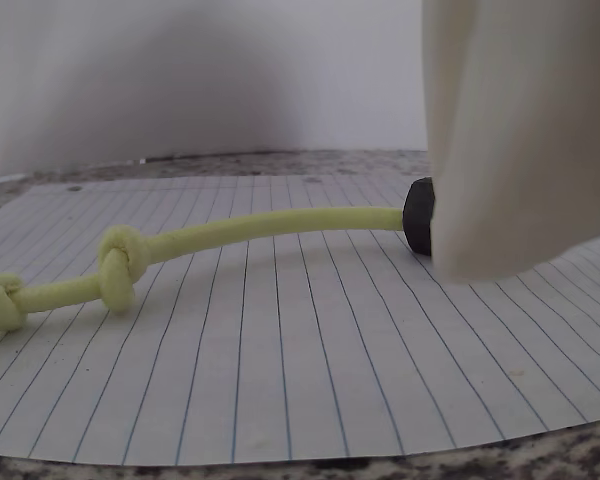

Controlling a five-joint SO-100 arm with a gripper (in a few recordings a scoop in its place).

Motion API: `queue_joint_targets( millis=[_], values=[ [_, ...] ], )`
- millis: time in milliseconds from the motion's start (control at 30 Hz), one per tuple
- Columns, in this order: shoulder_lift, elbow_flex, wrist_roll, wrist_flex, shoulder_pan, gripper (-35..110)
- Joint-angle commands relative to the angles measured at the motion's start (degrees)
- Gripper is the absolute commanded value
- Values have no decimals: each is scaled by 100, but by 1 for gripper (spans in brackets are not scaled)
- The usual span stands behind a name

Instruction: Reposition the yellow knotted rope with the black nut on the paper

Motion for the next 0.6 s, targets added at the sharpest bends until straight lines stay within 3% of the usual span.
queue_joint_targets(
  millis=[0,567],
  values=[
    [18,53,-53,35,0,6],
    [18,53,-53,35,0,6]
  ],
)
